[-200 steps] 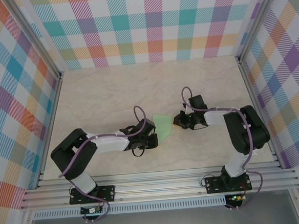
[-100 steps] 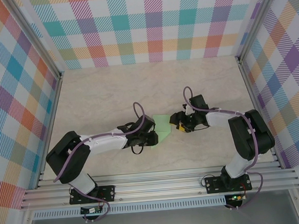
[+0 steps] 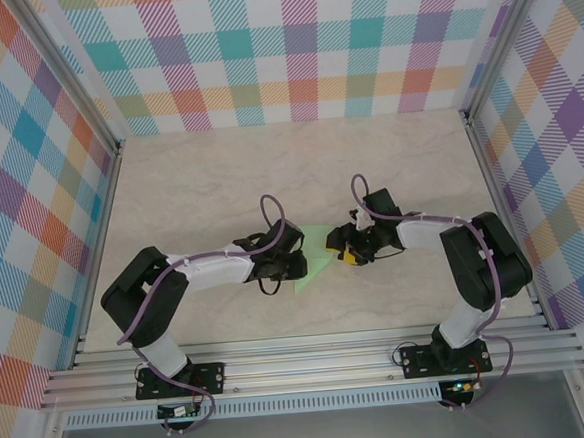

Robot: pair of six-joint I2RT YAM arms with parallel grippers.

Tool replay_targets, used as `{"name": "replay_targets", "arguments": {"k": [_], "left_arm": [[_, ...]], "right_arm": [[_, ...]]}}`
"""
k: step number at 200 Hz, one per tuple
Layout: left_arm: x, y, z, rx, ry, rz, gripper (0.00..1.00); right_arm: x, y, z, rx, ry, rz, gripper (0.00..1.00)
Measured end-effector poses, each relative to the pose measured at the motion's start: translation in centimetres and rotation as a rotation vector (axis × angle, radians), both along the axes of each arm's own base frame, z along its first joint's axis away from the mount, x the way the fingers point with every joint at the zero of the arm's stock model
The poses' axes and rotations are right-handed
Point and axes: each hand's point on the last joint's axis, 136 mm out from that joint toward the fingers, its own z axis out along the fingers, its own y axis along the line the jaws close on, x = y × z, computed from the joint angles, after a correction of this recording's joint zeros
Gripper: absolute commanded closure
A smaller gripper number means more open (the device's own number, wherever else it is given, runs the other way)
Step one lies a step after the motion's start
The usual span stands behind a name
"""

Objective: Fold a paper plane with a square sheet of paper (pick it up from the middle)
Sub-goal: Fourth fold the wing at the center of the table.

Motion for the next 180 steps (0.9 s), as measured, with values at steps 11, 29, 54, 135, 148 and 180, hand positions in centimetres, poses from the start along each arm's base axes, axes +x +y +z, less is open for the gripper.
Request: {"name": "replay_targets", "arguments": {"k": [11, 29, 54, 135, 148, 180], "left_arm": [[0.1, 0.1, -0.1, 0.003, 0.0, 0.004, 0.82], [0.2, 0.2, -0.1, 0.005, 0.0, 0.008, 0.82], [0.2, 0.2, -0.2, 0.006, 0.002, 0.008, 0.82], [0.2, 0.2, -0.2, 0.006, 0.002, 0.007, 0.79], [0.2, 0.2, 0.0, 0.003, -0.001, 0.007, 0.78], [0.4, 0.1, 1.4, -0.025, -0.026, 0.009, 0.71]], "right_arm": [[-0.1, 0.2, 0.0, 0.006, 0.006, 0.006, 0.43], [0.0, 0.6, 0.2, 0.017, 0.007, 0.016, 0.43], [0.3, 1.0, 0.2, 0.03, 0.011, 0.025, 0.45], [1.7, 1.8, 0.7, 0.048, -0.002, 0.03, 0.46], [1.7, 1.9, 0.5, 0.047, 0.003, 0.031, 0.46], [1.5, 1.9, 0.0, 0.046, 0.017, 0.034, 0.46]]}}
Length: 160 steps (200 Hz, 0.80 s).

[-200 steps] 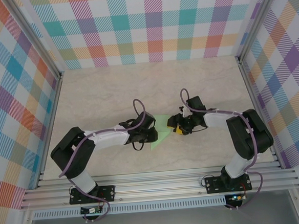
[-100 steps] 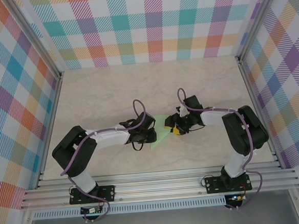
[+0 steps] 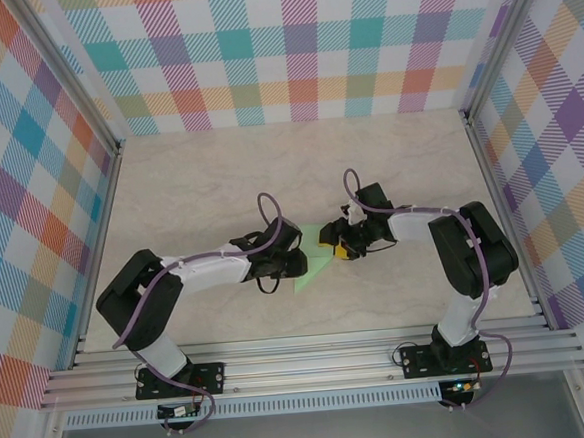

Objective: Fold a paper plane with a square sheet of paper (pick it up from the middle)
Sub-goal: Fourth fold the wing at the center of the table.

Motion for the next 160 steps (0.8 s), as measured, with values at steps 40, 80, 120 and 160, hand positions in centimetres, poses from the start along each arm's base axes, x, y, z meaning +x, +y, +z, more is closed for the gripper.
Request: {"name": "replay_targets", "arguments": {"k": [40, 80, 120, 160], "left_arm": [[-0.4, 0.1, 1.5, -0.028, -0.03, -0.006, 0.59], [-1.6, -0.5, 2.6, 0.0, -0.086, -0.034, 0.48], [-3.4, -1.5, 2.9, 0.064, -0.154, -0.074, 0.43], [-3.7, -1.9, 1.8, 0.172, -0.186, -0.086, 0.42]], "right_arm": [[0.1, 0.0, -0.1, 0.0, 0.0, 0.003, 0.47], [0.4, 0.3, 0.5, 0.012, -0.014, 0.009, 0.47], [0.5, 0.4, 0.8, 0.016, -0.016, 0.017, 0.49], [0.5, 0.6, 1.0, 0.024, -0.011, 0.022, 0.51]]}}
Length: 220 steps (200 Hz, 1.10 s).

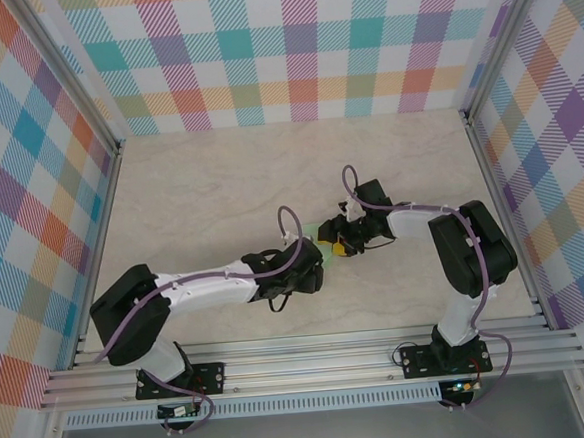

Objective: Fold a paper plane with a square sheet of paper (pick it up from the middle)
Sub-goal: Fourth fold the wing at the center of the table.

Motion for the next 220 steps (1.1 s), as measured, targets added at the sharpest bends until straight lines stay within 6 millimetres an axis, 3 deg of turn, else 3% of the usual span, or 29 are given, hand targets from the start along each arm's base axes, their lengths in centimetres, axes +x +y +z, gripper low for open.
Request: {"name": "replay_targets", "arguments": {"k": [72, 220], "left_arm": [[0.1, -0.5, -2.5, 0.12, -0.011, -0.011, 0.43], [0.4, -0.2, -2.9, 0.148, -0.03, -0.002, 0.5]], "right_arm": [[0.7, 0.6, 1.4, 0.03, -0.018, 0.012, 0.54], [0.6, 0.6, 1.2, 0.03, -0.011, 0.013, 0.58]]}}
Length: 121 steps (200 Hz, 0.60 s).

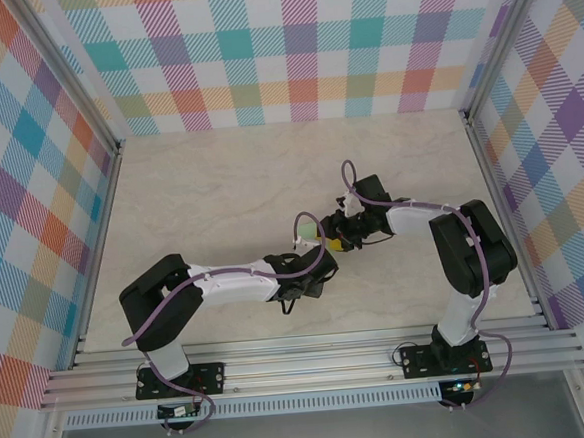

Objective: Fold a paper plane with a square sheet of paper (pick it up from the middle)
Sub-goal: Fourth fold the wing at the center of the table.

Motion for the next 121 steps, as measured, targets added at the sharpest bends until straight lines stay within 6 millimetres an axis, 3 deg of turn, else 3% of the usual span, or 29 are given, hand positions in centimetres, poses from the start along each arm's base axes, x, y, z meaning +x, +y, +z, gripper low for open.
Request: {"name": "replay_targets", "arguments": {"k": [121], "left_arm": [[0.12, 0.4, -0.05, 0.025, -0.013, -0.005, 0.48]], "right_arm": [[-0.1, 0.02, -0.38, 0.0, 0.015, 0.001, 0.62]]}}
